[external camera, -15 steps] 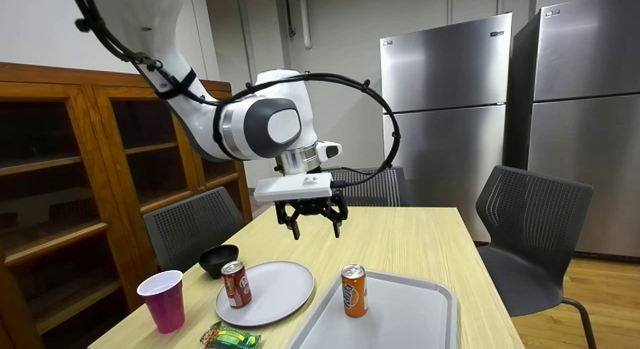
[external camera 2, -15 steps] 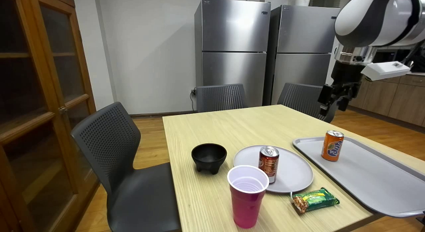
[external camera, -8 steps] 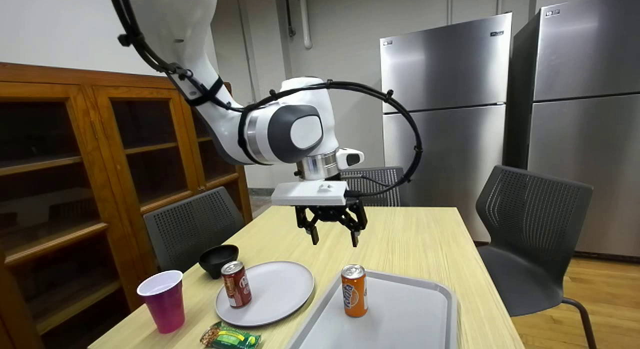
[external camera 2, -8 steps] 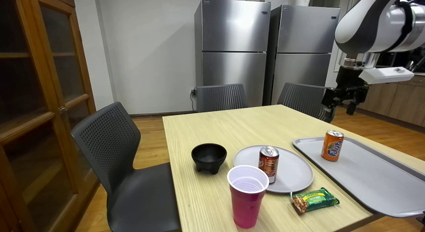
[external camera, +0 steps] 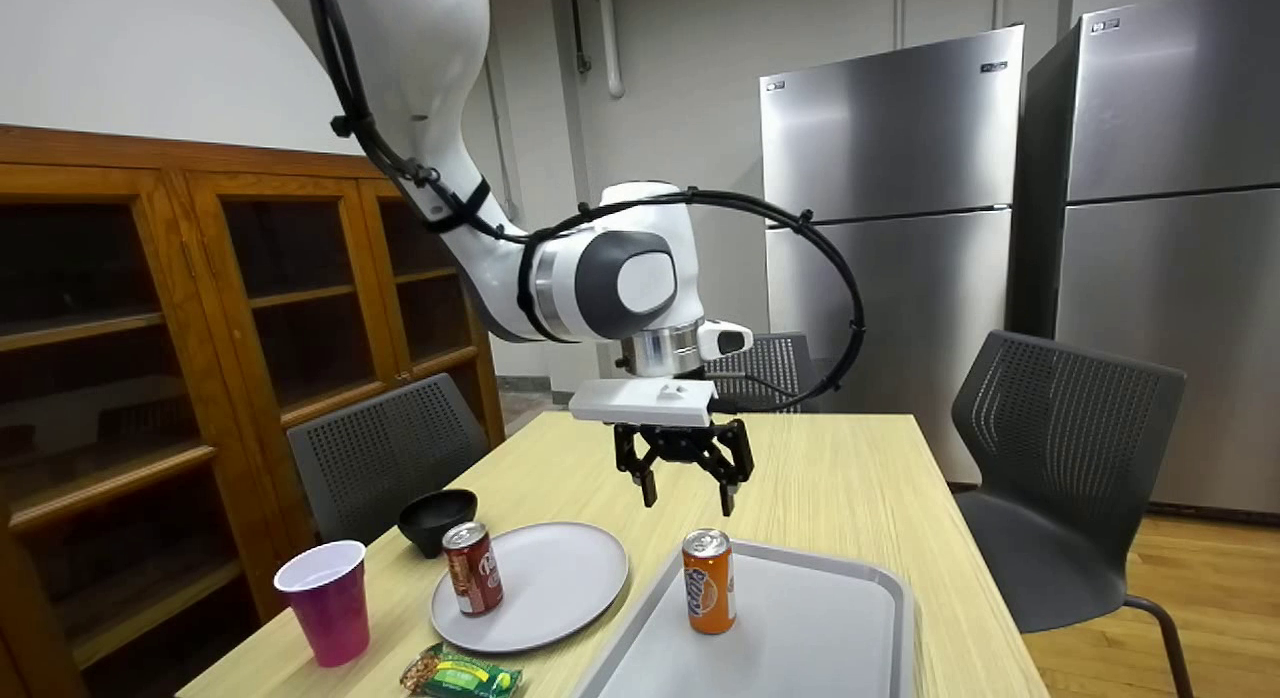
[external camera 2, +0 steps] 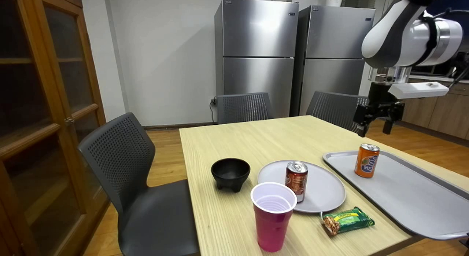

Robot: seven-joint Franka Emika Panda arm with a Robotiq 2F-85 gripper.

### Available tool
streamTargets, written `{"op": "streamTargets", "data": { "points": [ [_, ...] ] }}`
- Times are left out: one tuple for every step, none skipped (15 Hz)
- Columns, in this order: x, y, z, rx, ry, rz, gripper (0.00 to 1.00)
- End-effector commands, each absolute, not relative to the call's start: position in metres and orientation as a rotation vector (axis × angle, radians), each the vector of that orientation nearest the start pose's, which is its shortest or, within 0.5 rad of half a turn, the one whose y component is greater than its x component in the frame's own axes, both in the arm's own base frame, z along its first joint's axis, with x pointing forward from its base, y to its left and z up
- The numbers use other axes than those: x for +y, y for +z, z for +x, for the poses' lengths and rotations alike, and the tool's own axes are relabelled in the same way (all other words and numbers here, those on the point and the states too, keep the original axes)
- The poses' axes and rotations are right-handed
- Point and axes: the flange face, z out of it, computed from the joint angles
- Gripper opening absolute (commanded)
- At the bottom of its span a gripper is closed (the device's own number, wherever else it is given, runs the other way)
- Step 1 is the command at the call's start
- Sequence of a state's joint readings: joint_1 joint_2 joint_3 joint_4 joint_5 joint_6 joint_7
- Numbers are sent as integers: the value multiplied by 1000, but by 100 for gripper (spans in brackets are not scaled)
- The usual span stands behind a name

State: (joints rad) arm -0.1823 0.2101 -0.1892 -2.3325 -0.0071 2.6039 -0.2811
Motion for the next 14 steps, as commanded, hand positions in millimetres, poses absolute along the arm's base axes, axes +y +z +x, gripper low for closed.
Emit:
{"op": "streamTargets", "data": {
  "points": [
    [-192,253,492,137,-73,-3196,100],
    [-192,251,495,143,-73,-3192,100],
    [-192,250,497,145,-74,-3191,100],
    [-192,249,498,144,-73,-3191,100],
    [-192,250,498,143,-74,-3191,100],
    [-192,250,498,143,-75,-3191,100],
    [-192,250,499,144,-75,-3191,100],
    [-192,250,499,144,-75,-3191,100],
    [-192,250,499,144,-75,-3191,100],
    [-192,250,499,144,-75,-3191,100],
    [-192,250,499,144,-75,-3191,100],
    [-193,250,499,144,-75,-3191,100],
    [-196,246,501,161,-70,-3194,100],
    [-199,242,504,176,-108,-3204,100]
  ]
}}
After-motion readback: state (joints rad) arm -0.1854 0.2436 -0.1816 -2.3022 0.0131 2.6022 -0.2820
